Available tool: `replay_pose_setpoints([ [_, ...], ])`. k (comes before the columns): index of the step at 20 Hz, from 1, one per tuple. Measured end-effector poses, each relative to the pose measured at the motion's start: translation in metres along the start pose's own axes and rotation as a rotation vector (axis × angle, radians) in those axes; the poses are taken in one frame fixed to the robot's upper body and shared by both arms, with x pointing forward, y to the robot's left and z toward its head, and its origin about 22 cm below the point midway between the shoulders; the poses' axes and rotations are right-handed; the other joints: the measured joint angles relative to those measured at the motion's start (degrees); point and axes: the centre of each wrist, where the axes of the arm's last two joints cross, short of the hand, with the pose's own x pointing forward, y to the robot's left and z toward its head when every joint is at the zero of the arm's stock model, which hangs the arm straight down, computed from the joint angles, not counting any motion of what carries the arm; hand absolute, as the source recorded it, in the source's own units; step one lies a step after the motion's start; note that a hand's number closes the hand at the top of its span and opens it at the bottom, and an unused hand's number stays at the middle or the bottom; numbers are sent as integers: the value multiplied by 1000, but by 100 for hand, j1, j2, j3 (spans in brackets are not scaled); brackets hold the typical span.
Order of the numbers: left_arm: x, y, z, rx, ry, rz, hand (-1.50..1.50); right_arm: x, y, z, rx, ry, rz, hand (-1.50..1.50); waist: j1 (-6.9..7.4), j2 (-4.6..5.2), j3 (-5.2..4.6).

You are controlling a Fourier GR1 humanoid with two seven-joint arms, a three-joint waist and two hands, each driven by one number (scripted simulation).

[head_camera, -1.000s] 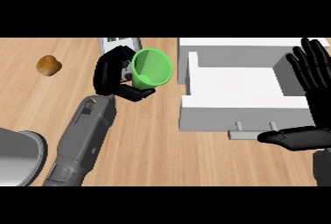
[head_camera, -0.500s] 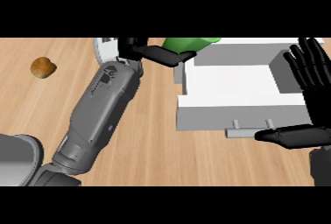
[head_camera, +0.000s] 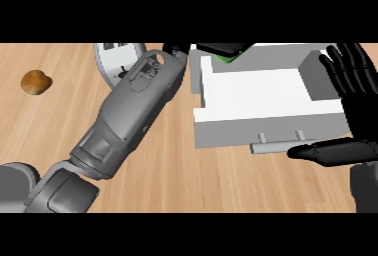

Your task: Pick up the cup, place it into the drawer and close the drawer

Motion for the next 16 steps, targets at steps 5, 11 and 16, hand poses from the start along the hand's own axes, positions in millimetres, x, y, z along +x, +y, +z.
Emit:
replay_pose_setpoints([
  [5,-16,-4,3,-41,96,-70,150,3,6,-7,23,-16,-12,-150,-202,62,3],
  [11,-34,-5,12,-117,192,-146,150,3,12,-14,74,-37,-27,-150,-510,133,7],
  [16,-48,-5,22,-140,214,-144,-150,7,19,-21,109,-55,-42,-150,-699,177,5],
])
